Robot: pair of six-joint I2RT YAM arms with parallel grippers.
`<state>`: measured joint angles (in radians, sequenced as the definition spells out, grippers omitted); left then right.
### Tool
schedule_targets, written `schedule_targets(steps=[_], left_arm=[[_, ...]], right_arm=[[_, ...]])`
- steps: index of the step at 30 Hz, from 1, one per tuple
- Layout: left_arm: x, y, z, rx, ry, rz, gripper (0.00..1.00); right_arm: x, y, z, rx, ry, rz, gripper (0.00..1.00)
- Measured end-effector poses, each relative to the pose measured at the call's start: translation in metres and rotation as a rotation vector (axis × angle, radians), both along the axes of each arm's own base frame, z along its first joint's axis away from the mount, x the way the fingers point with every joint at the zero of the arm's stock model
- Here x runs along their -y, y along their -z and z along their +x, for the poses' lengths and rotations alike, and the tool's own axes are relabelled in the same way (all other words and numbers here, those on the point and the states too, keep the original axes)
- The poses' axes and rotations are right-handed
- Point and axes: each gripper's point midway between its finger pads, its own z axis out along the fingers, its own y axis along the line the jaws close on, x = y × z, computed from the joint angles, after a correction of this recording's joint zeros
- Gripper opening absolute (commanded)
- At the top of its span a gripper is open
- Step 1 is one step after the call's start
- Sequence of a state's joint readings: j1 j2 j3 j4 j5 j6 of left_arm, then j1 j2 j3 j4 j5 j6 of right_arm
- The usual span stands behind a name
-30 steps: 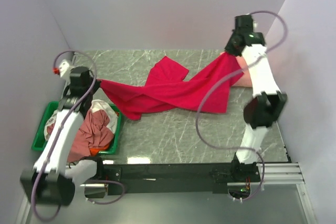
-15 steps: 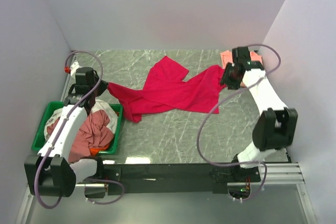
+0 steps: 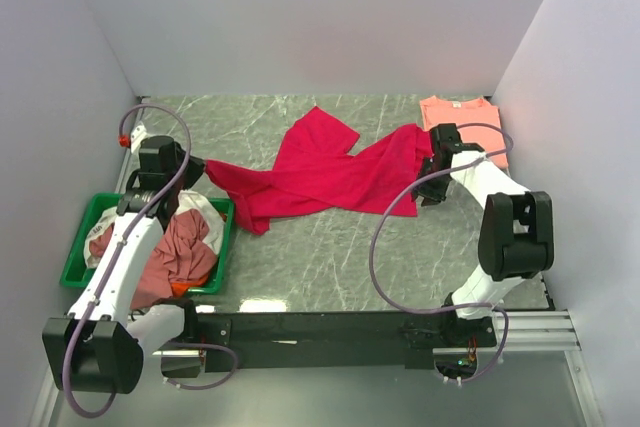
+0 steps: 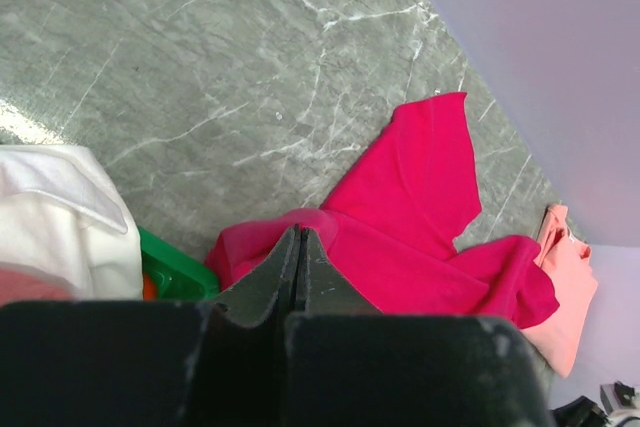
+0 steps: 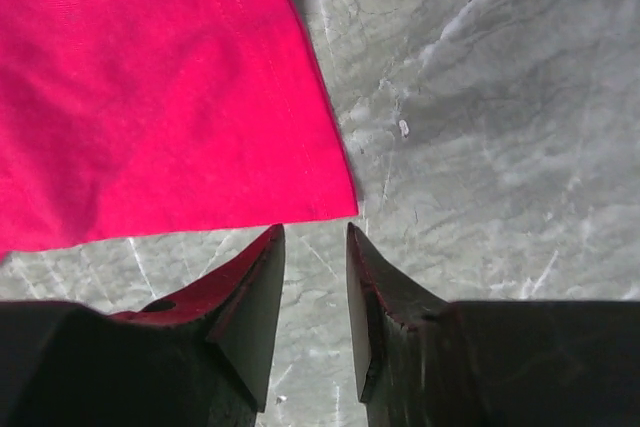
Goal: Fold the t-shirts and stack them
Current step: Flatten the tshirt out
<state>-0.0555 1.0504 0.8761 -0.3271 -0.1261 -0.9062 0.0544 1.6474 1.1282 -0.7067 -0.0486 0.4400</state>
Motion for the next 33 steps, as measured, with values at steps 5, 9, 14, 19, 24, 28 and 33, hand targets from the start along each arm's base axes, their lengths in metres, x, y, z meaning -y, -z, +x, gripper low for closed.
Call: schedule_targets(steps=[5, 9, 14, 19, 24, 28, 33], left_arm=[[0.000, 0.002, -0.005, -0.005, -0.003, -0.005, 0.01], [0.000, 0.005, -0.009, -0.011, -0.005, -0.008, 0.01], [0.000, 0.007, -0.013, -0.014, -0.010, -0.017, 0.00], [0.000, 0.008, -0.014, -0.019, -0.011, -0.019, 0.00], [0.000, 0.006, -0.016, -0.017, -0.012, -0.019, 0.01], [0.000, 0.004, -0.016, -0.010, -0.012, -0.020, 0.01], [-0.001, 0.003, -0.017, -0.006, -0.013, -0.019, 0.01]], right_arm=[[-0.002, 0.014, 0.001, -0.019, 0.005, 0.010, 0.37], [-0.001, 0.021, -0.003, -0.038, 0.007, 0.005, 0.37], [-0.001, 0.029, -0.008, -0.051, 0.011, 0.004, 0.37], [0.000, 0.035, -0.009, -0.059, 0.011, 0.003, 0.37], [-0.001, 0.039, -0.007, -0.060, 0.011, 0.004, 0.37], [0.000, 0.045, -0.007, -0.069, 0.011, 0.001, 0.37], [0.000, 0.046, -0.006, -0.062, 0.012, 0.000, 0.35]])
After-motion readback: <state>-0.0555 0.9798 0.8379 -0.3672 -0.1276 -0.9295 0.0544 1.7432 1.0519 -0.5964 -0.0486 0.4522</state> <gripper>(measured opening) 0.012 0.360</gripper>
